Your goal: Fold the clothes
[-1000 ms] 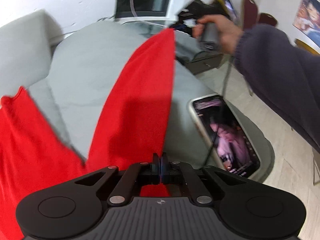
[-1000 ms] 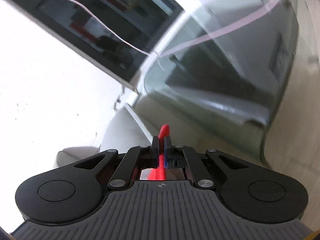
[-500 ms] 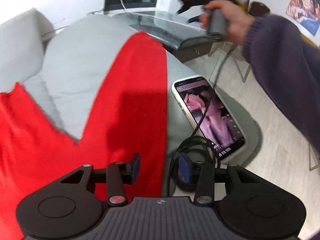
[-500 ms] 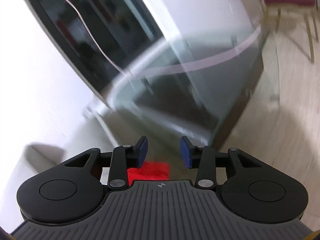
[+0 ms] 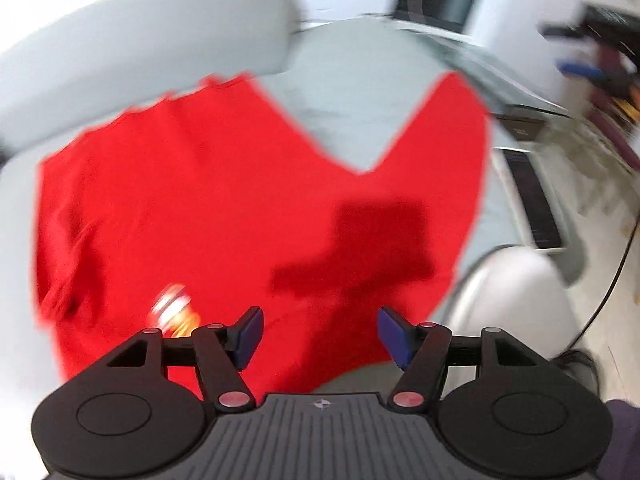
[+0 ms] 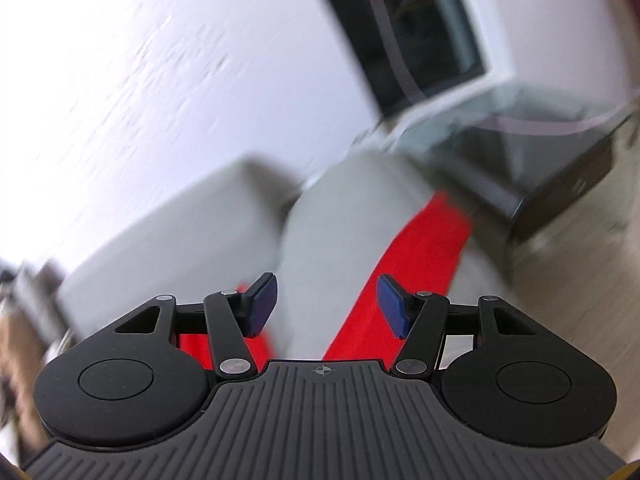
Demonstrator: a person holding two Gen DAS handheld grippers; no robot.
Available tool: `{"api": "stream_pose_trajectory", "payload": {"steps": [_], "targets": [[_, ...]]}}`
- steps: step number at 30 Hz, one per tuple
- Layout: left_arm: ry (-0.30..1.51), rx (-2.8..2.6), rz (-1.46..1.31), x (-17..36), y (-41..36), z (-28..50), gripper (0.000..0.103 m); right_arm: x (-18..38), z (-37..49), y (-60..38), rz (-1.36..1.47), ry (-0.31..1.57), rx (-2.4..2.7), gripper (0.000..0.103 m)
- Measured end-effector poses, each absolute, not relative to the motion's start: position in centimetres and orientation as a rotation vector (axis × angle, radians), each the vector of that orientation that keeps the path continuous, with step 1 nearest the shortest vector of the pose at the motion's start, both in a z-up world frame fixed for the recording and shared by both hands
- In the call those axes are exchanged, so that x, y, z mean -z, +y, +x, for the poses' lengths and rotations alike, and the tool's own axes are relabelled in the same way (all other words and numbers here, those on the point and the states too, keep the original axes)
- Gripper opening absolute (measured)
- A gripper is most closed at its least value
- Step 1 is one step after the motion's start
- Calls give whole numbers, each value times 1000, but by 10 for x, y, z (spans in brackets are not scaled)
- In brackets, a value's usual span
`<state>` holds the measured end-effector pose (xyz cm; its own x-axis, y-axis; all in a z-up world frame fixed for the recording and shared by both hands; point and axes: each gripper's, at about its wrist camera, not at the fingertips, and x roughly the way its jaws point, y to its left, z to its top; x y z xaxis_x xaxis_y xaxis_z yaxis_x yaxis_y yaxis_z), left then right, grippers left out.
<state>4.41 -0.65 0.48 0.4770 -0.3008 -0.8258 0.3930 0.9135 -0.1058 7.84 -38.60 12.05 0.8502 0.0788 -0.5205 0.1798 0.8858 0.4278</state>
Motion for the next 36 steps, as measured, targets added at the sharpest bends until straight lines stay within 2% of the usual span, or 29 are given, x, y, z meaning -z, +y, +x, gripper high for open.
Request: {"api": "stream_pose_trajectory", "payload": {"steps": [4, 7, 9, 10, 15, 19, 36], "targets": [[1008, 255, 145, 12, 15, 45, 65, -62, 76, -321, 431, 716, -40, 62], [1028, 163, 125, 22, 30, 50, 65, -11, 78, -275, 373, 882, -121, 53], [1028, 140, 100, 24, 34, 54, 65, 14, 75, -247, 308, 965, -181, 41], [1026, 132, 89, 24, 36, 56, 65, 22, 73, -234, 267, 996, -202, 41], [1007, 132, 102, 31, 27, 66, 63, 35, 63, -201, 124, 1036, -263, 42], [1074, 131, 122, 49, 18, 68, 59, 37, 63, -193, 62, 1016, -265, 42], [1196, 173, 217, 54, -7, 60, 60, 53, 71, -191, 15, 1042, -305, 43]]}}
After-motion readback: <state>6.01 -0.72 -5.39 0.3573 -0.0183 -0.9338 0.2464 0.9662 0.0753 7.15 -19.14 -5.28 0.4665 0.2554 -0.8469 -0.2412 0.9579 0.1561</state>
